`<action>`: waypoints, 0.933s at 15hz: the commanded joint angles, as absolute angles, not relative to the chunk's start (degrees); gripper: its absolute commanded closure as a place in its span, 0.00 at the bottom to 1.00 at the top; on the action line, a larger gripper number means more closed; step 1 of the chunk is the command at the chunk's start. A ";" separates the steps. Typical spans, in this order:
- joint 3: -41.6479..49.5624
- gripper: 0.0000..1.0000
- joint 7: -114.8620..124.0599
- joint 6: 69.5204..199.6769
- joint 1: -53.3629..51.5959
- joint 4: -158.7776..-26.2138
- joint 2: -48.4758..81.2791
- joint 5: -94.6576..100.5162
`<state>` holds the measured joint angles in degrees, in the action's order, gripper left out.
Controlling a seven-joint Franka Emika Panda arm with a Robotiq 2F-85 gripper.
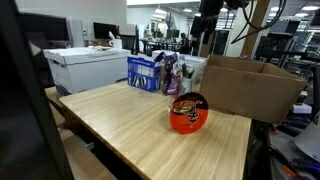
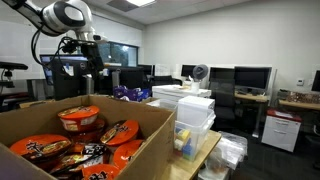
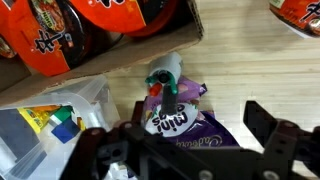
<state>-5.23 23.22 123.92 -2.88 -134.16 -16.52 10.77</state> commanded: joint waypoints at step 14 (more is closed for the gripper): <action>-8.03 0.00 4.19 132.16 -10.67 -139.16 -15.71 1.11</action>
<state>-8.88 12.61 131.21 -9.04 -137.74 -15.90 5.80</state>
